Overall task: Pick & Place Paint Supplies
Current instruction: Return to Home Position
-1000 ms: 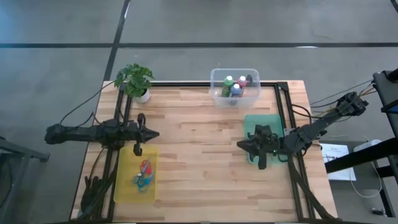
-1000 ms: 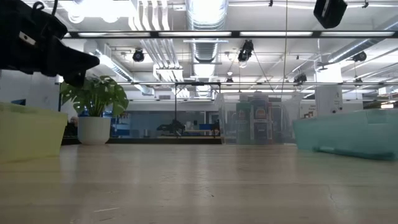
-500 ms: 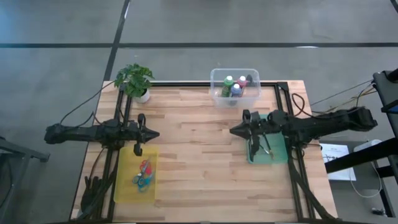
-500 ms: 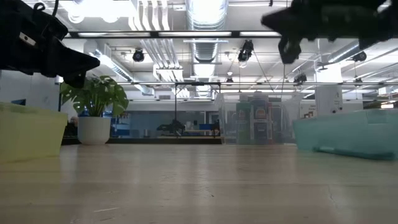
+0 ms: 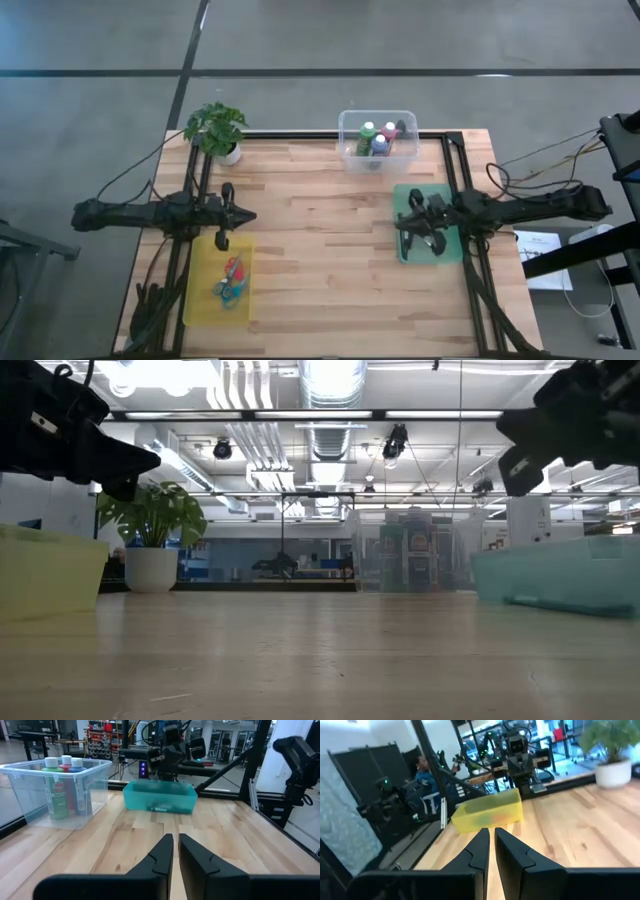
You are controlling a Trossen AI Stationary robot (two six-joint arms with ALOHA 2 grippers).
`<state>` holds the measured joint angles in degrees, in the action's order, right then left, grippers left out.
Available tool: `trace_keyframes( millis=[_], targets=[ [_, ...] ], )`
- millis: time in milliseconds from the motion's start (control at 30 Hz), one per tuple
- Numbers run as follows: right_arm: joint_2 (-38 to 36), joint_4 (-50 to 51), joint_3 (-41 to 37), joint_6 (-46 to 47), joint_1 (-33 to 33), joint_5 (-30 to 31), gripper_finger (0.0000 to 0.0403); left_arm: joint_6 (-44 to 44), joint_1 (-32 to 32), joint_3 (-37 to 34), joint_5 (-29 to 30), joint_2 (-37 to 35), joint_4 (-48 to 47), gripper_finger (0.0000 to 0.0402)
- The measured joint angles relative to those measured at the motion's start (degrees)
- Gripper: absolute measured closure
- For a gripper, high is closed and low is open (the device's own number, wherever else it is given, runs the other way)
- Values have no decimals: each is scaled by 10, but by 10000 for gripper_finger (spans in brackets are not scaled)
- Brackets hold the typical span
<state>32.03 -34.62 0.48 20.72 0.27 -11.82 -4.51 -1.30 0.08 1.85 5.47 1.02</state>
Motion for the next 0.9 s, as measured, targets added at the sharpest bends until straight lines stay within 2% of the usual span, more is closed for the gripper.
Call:
trace_keyframes(
  millis=[133, 267, 367, 467, 600, 733, 900],
  targets=[
    [-68, 50, 0, -83, 24, 18, 374, 0, 0, 0, 0, 0, 0, 362],
    [-137, 138, 0, -160, 39, 99, 374, 0, 0, 0, 0, 0, 0, 362],
    [-194, 227, 0, -166, 40, 172, 374, 0, 0, 0, 0, 0, 0, 362],
    [-261, 319, 0, -141, 40, 209, 374, 0, 0, 0, 0, 0, 0, 362],
    [-320, 322, 0, -123, 40, 212, 374, 0, 0, 0, 0, 1, 0, 362],
    [-311, 277, 0, -77, 40, 210, 374, 0, 0, 0, 0, 4, 0, 362],
    [-306, 284, 0, -82, 40, 210, 374, 0, 0, 0, 0, 6, 0, 362]
  ],
)
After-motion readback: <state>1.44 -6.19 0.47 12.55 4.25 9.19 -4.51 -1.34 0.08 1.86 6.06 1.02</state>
